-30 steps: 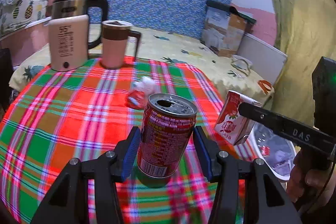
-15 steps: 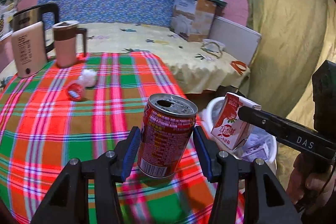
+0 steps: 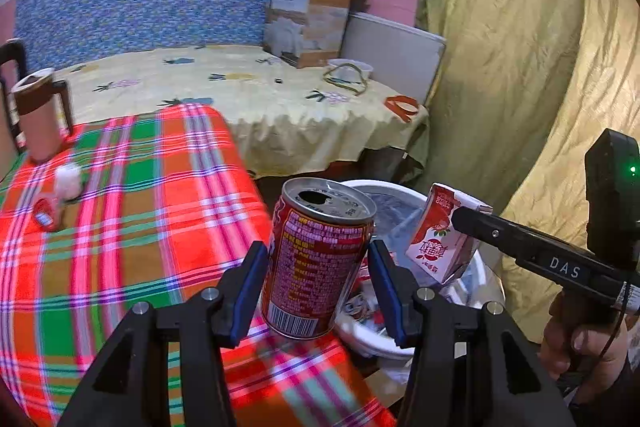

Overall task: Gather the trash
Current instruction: 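Carry the cola can and juice carton over the bin with both tools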

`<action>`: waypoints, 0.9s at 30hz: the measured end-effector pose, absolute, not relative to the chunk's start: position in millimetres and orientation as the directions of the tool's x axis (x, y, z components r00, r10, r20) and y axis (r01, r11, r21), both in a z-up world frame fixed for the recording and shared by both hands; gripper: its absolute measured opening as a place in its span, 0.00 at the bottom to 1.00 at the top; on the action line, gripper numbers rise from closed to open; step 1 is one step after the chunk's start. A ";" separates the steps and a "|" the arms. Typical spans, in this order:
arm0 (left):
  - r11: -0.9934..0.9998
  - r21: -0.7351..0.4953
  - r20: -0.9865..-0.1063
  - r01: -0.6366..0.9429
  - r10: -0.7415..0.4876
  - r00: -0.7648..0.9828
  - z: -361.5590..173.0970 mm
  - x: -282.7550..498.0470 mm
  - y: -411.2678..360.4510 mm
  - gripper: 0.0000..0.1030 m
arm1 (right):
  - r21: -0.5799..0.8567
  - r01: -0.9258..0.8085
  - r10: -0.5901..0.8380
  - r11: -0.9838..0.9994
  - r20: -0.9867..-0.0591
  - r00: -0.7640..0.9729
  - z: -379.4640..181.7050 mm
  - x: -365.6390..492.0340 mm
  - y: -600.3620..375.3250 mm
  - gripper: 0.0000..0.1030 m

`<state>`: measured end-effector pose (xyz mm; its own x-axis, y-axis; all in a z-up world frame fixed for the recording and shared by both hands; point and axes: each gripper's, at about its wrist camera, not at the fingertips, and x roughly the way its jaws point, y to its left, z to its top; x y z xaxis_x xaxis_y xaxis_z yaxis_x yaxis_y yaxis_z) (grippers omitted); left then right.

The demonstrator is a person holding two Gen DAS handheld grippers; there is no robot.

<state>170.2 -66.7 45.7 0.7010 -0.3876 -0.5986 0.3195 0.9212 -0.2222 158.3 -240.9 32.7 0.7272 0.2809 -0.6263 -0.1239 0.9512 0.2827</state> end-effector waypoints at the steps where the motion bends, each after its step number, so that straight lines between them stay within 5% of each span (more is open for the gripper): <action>1: 0.919 -0.222 -0.601 0.327 -0.393 0.696 44.9 171.6 -71.8 0.52 | 0.286 -0.113 0.275 0.952 -0.629 0.728 30.8 158.8 -245.3 0.37; 27: 0.887 -0.238 -0.675 0.396 -0.444 0.589 7.5 212.7 -133.0 0.53 | 0.288 -0.053 0.245 0.956 -0.687 0.684 1.1 178.8 -280.3 0.39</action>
<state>212.7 -133.0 7.5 0.5893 -0.4441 -0.6750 0.3961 0.8869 -0.2377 178.8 -280.3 1.1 0.6839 0.2448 -0.6873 -0.0530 0.9562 0.2878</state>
